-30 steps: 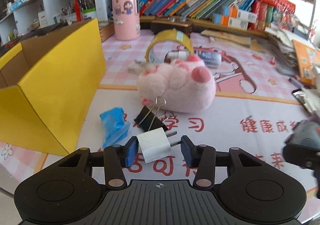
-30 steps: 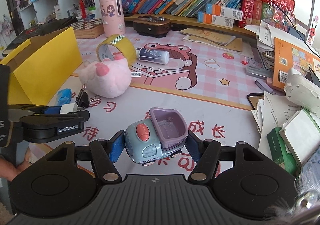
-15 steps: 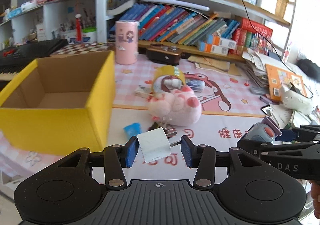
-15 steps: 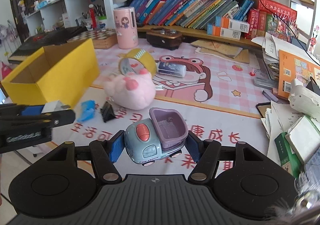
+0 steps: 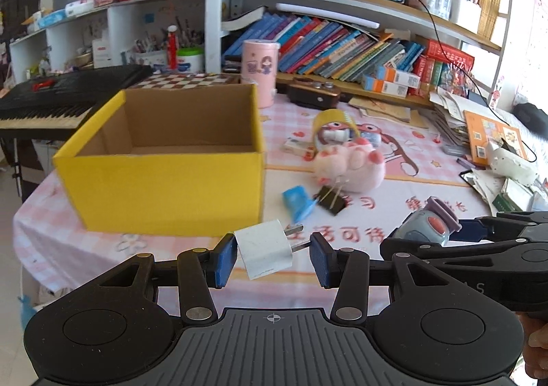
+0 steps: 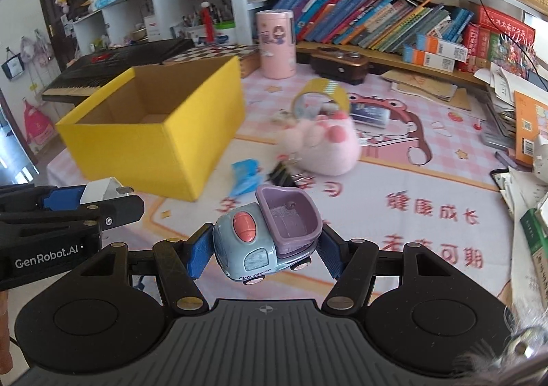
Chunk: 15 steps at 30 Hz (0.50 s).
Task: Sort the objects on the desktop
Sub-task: 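Carry the white plug with the left gripper and the truck with the right into the yellow box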
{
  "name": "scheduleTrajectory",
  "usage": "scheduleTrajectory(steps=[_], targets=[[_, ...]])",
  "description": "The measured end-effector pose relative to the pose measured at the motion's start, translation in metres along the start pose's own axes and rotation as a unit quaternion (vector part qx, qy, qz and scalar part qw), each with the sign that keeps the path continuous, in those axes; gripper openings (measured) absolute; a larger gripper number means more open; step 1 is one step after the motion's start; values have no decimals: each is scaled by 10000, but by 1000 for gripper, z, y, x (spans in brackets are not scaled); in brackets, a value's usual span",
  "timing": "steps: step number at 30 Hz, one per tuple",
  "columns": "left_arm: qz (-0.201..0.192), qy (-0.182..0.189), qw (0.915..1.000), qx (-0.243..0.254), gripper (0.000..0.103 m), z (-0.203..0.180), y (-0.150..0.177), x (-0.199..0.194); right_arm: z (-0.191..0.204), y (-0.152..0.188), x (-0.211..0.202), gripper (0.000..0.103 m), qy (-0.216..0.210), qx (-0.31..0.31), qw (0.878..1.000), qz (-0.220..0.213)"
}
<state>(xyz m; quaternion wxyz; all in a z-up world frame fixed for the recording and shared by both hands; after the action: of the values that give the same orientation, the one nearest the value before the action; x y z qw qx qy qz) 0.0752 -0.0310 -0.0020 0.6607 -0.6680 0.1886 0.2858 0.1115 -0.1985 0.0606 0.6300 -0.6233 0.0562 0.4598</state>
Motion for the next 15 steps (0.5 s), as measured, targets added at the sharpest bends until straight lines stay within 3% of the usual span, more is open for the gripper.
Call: scheduleTrajectory(steps=[15], targets=[[-98, 184, 9997, 103, 45, 73, 22, -30, 85, 23, -2, 62, 168, 105, 9998, -82]])
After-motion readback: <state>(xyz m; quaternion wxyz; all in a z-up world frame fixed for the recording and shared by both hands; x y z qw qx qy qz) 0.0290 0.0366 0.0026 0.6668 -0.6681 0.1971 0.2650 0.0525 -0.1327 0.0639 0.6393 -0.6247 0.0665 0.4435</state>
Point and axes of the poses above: each gripper's, at about its wrist camera, not at the fingertips, and x roughly the way its jaws point, z to its left, y to its underside, the point moved 1 cm from there along x, roughly the way its jaws point, and after that the axes turned 10 degrees about -y, right-handed, at the moved point
